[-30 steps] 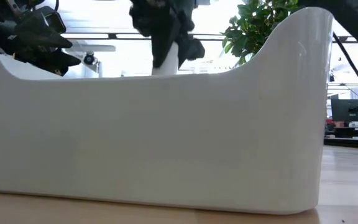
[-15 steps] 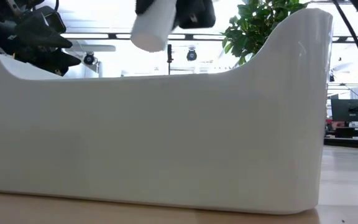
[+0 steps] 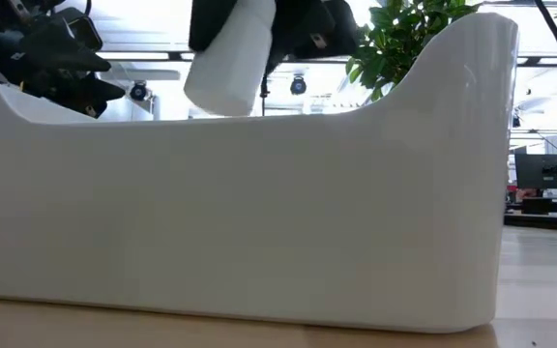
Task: Pick and place pill bottles into a basket
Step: Put the bottom white pill bottle into the white bin
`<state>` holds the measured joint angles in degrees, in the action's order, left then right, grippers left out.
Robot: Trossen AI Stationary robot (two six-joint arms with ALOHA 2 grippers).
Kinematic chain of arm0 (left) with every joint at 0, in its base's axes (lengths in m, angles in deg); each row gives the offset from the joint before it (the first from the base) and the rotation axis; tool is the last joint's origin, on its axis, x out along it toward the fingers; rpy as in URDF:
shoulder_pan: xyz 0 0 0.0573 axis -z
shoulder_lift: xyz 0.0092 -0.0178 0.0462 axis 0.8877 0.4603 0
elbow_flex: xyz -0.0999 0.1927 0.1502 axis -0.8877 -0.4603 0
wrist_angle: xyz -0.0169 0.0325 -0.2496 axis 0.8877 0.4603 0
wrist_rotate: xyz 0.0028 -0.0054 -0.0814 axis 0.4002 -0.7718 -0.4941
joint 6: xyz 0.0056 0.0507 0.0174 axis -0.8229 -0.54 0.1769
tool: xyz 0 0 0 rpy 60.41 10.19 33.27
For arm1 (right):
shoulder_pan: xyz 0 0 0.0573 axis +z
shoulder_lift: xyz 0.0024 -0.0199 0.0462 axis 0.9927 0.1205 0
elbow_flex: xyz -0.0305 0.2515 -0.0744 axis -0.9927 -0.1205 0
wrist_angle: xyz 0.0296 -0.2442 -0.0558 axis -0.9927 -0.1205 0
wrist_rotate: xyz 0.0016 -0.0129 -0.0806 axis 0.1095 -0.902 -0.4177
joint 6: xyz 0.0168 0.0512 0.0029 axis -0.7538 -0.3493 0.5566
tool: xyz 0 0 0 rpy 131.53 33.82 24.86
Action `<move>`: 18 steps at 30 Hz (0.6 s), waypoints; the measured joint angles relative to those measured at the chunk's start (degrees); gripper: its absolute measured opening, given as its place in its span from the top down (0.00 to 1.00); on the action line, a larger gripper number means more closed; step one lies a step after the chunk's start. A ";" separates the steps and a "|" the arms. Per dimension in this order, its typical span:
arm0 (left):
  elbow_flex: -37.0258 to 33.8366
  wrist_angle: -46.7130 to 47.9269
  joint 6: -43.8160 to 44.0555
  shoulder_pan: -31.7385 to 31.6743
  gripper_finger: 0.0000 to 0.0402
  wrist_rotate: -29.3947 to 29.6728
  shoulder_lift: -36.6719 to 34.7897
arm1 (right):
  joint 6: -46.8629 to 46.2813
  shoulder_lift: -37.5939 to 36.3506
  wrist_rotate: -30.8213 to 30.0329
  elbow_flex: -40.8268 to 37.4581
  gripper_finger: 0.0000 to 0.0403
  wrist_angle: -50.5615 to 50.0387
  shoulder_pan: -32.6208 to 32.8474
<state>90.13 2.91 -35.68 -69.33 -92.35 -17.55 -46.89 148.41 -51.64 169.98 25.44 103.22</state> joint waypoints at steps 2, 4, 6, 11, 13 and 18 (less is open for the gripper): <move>0.00 -0.02 0.00 0.00 0.46 0.00 -0.01 | -0.88 0.02 0.27 -1.16 0.59 1.26 -0.04; 0.00 0.02 0.00 0.02 0.46 0.00 0.01 | -1.34 -0.02 0.37 -2.72 0.59 2.64 -0.08; 0.00 0.02 -0.09 0.02 0.46 -0.02 -0.01 | -1.92 0.04 0.40 -4.24 0.59 4.36 -0.13; 0.00 0.02 -1.02 0.00 0.46 -0.07 -0.01 | -3.14 0.04 1.38 -8.00 0.59 7.34 -0.24; 0.00 0.06 -1.23 0.00 0.46 -0.08 0.01 | -3.30 0.04 1.73 -9.44 0.59 8.14 -0.26; 0.00 0.06 -1.31 0.00 0.46 -0.09 -0.01 | -3.52 0.04 2.78 -11.93 0.59 11.19 -0.37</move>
<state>90.13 2.97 -36.99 -69.33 -92.43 -17.56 -50.41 148.45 -48.86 158.05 36.63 102.84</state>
